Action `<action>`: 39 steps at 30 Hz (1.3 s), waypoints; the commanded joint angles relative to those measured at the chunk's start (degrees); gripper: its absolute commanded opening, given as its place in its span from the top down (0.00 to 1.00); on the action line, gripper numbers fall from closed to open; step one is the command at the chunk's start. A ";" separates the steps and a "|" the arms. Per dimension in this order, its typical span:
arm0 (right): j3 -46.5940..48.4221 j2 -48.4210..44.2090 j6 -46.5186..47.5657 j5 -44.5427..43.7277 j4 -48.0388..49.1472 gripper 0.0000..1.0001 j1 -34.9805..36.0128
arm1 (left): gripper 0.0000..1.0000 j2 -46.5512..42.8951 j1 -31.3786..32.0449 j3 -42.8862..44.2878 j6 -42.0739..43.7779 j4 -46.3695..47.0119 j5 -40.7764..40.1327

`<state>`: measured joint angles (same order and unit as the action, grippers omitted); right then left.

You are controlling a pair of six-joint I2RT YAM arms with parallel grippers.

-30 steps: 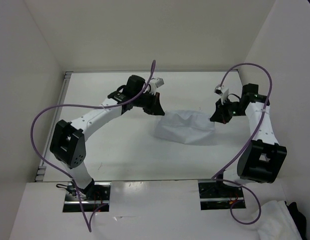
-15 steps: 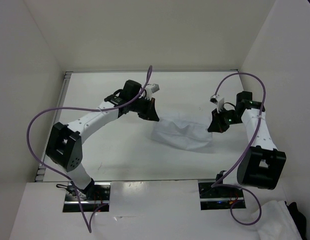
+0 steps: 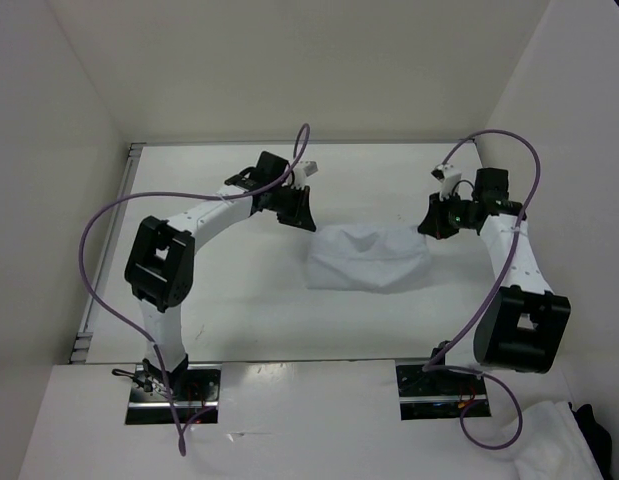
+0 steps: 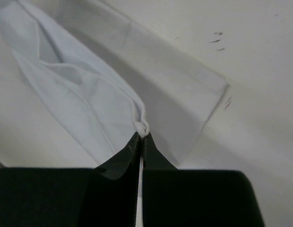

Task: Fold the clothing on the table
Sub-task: Fold the skirt

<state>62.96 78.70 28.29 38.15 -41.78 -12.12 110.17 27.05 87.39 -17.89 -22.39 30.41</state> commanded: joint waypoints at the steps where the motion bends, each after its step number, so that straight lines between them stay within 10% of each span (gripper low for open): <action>1: -1.34 2.33 -7.27 -4.48 14.16 1.00 0.43 | 1.00 2.67 -1.03 1.81 1.63 -1.34 -0.44; 26: 1.81 18.42 -14.41 -14.42 22.97 1.00 0.43 | 0.88 17.01 -1.56 15.26 0.58 -4.33 -2.19; 29: 2.43 19.83 -15.64 -16.44 22.97 0.77 0.43 | 0.59 18.15 -1.56 15.26 -0.04 -4.33 -2.81; 32: 3.13 20.44 -16.34 -20.04 22.45 0.53 0.43 | 0.55 18.77 -2.08 15.79 -0.65 -5.38 -4.04; 33: 3.74 19.75 -17.30 -21.09 22.44 0.51 0.43 | 0.34 18.77 -2.09 14.92 -0.65 -5.38 -5.44; 39: 1.91 7.54 -17.76 -20.24 23.76 0.46 0.43 | 0.14 2.96 -2.61 6.74 -0.66 2.61 -13.82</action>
<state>63.94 95.11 10.98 17.15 -21.58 -11.99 123.74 25.17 95.07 -18.41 -24.91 19.94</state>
